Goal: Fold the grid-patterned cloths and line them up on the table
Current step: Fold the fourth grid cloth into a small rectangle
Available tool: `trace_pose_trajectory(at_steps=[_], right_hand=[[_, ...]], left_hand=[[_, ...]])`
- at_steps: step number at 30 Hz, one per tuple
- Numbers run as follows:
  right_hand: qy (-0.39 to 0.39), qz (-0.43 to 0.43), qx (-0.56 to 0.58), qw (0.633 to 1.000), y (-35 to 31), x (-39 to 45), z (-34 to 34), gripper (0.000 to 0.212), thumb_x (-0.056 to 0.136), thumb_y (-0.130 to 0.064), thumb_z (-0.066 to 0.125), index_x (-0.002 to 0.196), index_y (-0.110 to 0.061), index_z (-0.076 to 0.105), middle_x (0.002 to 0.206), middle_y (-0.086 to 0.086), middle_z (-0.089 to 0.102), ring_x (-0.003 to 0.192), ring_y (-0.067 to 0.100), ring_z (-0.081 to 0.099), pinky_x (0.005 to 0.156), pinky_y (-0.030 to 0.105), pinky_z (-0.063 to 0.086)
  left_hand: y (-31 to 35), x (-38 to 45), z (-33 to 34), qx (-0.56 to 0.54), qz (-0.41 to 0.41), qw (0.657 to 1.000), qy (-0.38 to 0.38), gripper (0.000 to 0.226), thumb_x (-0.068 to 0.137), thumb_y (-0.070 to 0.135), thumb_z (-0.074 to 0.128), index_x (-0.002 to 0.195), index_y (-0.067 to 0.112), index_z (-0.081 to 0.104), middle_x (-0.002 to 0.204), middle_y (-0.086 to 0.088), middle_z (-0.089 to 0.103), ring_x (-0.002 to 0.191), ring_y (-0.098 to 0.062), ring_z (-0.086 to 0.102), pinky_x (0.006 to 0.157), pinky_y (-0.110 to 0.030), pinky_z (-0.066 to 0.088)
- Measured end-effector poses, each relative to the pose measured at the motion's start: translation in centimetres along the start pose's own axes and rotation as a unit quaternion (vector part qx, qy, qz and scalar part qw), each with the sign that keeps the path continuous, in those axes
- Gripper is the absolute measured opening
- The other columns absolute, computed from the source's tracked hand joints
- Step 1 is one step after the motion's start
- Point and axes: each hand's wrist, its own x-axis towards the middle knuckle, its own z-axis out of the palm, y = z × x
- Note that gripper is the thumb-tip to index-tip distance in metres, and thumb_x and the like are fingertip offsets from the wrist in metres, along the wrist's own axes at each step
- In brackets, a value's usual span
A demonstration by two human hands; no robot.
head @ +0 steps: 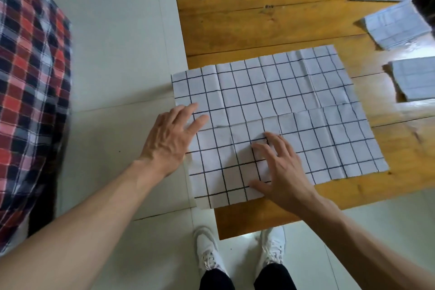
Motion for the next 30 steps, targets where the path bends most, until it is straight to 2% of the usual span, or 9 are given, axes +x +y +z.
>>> trace_pose_trajectory(at_steps=[3, 6, 12, 15, 19, 22, 24, 27, 30], right_hand=[[-0.031, -0.046, -0.013, 0.998, 1.0, 1.5, -1.4, 0.088, 0.073, -0.054, 0.075, 0.145, -0.038, 0.028, 0.161, -0.006, 0.005, 0.149, 0.021, 0.004, 0.119, 0.047, 0.022], [-0.045, -0.070, 0.009, 0.997, 1.5, 3.2, -3.1, 0.077, 0.076, -0.055, 0.072, 0.142, -0.037, 0.036, 0.160, -0.008, 0.011, 0.149, 0.018, 0.008, 0.120, 0.047, 0.022], [0.003, -0.055, 0.048, 0.997, -0.2, 4.1, -5.3, 0.064, 0.089, -0.058, 0.059, 0.144, -0.030, 0.040, 0.158, 0.000, 0.028, 0.146, 0.019, 0.023, 0.118, 0.044, 0.027], [0.002, -0.031, 0.038, 0.999, -2.2, 1.6, -6.5, 0.062, 0.089, -0.059, 0.056, 0.143, -0.032, 0.040, 0.156, -0.005, 0.030, 0.143, 0.015, 0.027, 0.114, 0.034, 0.025], [-0.031, -0.032, 0.040, 0.998, -4.1, -2.8, -6.8, 0.083, 0.078, -0.072, 0.059, 0.147, -0.035, 0.032, 0.154, -0.012, 0.029, 0.140, 0.009, 0.025, 0.113, 0.029, 0.022], [-0.008, -0.019, 0.048, 0.999, -4.5, -5.0, -5.7, 0.094, 0.068, -0.075, 0.055, 0.148, -0.031, 0.029, 0.147, -0.012, 0.034, 0.133, 0.008, 0.032, 0.112, 0.029, 0.032], [0.010, 0.003, 0.057, 0.998, -4.2, -6.0, -4.6, 0.086, 0.069, -0.067, 0.055, 0.144, -0.030, 0.034, 0.139, -0.011, 0.041, 0.125, 0.011, 0.040, 0.105, 0.030, 0.039], [0.085, 0.018, 0.039, 0.995, -3.3, -6.7, -3.8, 0.048, 0.079, -0.039, 0.065, 0.124, -0.027, 0.051, 0.114, -0.007, 0.056, 0.099, 0.017, 0.057, 0.079, 0.031, 0.050], [0.100, 0.054, 0.019, 0.993, -2.0, -7.0, -4.6, 0.022, 0.079, -0.020, 0.071, 0.098, -0.027, 0.061, 0.089, -0.008, 0.059, 0.077, 0.017, 0.057, 0.062, 0.028, 0.047]], left_hand=[[-0.4, -0.3, -0.7, -0.013, 0.027, 0.998, 0.058, 0.059, 0.056, -0.016, 0.059, 0.108, 0.012, 0.066, 0.138, -0.010, 0.055, 0.122, -0.033, 0.048, 0.084, -0.043, 0.043], [-0.7, -0.9, -1.7, -0.037, 0.070, 0.991, 0.109, 0.031, 0.070, -0.006, 0.050, 0.087, 0.013, 0.067, 0.120, -0.006, 0.066, 0.112, -0.030, 0.055, 0.081, -0.040, 0.037], [1.5, -2.3, -3.3, -0.045, 0.084, 0.985, 0.145, 0.027, 0.061, -0.002, 0.059, 0.082, 0.011, 0.067, 0.103, -0.005, 0.069, 0.097, -0.030, 0.061, 0.083, -0.040, 0.040], [3.8, -2.5, -4.0, -0.050, 0.060, 0.987, 0.141, 0.024, 0.061, -0.002, 0.059, 0.081, 0.010, 0.066, 0.100, -0.006, 0.069, 0.094, -0.030, 0.061, 0.081, -0.040, 0.041], [8.1, -1.8, -5.4, -0.061, 0.034, 0.990, 0.124, 0.018, 0.071, 0.005, 0.055, 0.086, 0.010, 0.065, 0.096, -0.007, 0.067, 0.090, -0.030, 0.059, 0.079, -0.040, 0.041], [11.1, -1.1, -6.1, -0.095, 0.010, 0.989, 0.113, 0.011, 0.079, 0.010, 0.053, 0.083, 0.013, 0.063, 0.088, -0.005, 0.064, 0.084, -0.028, 0.056, 0.075, -0.038, 0.039], [12.3, -0.7, -6.5, -0.114, 0.007, 0.988, 0.107, 0.005, 0.078, 0.014, 0.062, 0.079, 0.017, 0.059, 0.080, -0.002, 0.061, 0.077, -0.026, 0.054, 0.072, -0.037, 0.038], [13.0, -0.5, -7.2, -0.147, 0.031, 0.984, 0.094, 0.009, 0.074, 0.020, 0.064, 0.076, 0.019, 0.055, 0.073, 0.001, 0.056, 0.070, -0.022, 0.050, 0.067, -0.036, 0.039], [12.8, -0.5, -7.8, -0.165, 0.053, 0.983, 0.064, 0.016, 0.071, 0.016, 0.072, 0.078, 0.018, 0.058, 0.074, 0.002, 0.056, 0.069, -0.020, 0.050, 0.065, -0.034, 0.042]])
